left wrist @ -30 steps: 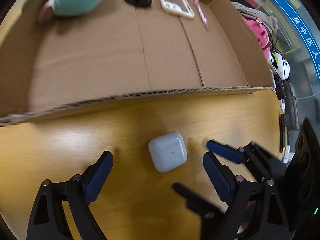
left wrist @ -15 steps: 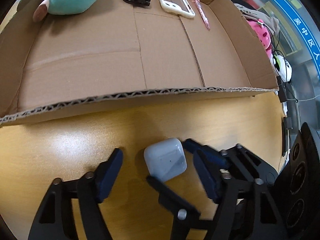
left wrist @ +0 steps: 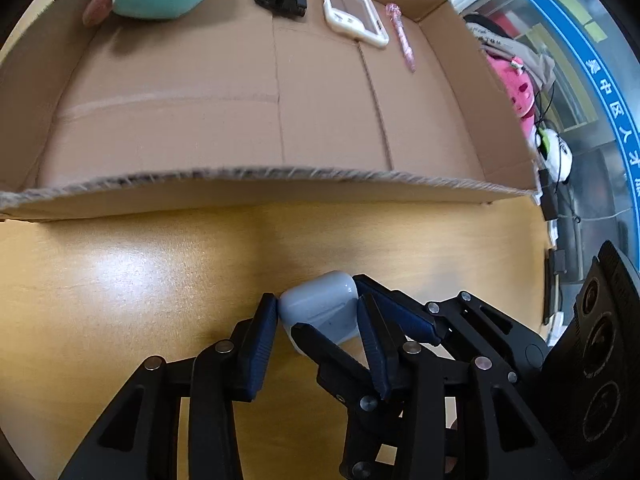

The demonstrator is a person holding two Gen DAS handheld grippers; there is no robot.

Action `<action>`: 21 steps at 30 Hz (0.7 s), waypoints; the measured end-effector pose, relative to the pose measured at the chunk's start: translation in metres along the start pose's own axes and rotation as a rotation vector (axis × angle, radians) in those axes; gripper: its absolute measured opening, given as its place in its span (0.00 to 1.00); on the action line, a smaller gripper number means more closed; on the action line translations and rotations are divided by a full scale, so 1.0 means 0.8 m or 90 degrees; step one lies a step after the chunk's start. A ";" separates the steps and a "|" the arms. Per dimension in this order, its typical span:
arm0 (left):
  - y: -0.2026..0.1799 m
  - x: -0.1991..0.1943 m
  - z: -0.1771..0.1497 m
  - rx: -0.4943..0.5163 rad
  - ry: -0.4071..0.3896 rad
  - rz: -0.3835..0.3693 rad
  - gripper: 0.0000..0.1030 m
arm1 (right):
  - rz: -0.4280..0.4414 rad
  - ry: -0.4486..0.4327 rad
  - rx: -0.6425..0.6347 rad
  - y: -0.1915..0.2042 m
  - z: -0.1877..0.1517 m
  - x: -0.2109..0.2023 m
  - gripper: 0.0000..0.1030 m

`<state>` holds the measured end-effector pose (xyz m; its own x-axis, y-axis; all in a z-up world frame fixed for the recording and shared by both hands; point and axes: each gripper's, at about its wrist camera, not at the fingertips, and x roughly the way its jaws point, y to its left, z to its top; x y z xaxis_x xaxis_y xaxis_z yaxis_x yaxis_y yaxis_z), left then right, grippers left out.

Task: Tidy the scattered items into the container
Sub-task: 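Close the left gripper on the white earbud case, then carry the earbud case with the left gripper into the box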

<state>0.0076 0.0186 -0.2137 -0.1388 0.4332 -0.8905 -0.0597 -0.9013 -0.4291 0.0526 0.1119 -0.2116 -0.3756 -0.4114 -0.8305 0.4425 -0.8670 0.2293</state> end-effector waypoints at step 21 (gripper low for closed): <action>-0.072 -0.135 0.161 0.053 -0.141 -0.011 0.42 | -0.041 -0.124 -0.062 -0.023 0.195 -0.099 0.34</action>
<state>-0.1017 0.0231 -0.0735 -0.3495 0.4443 -0.8249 -0.1438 -0.8954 -0.4214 -0.0530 0.1163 -0.0706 -0.5521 -0.4103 -0.7258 0.4848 -0.8662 0.1210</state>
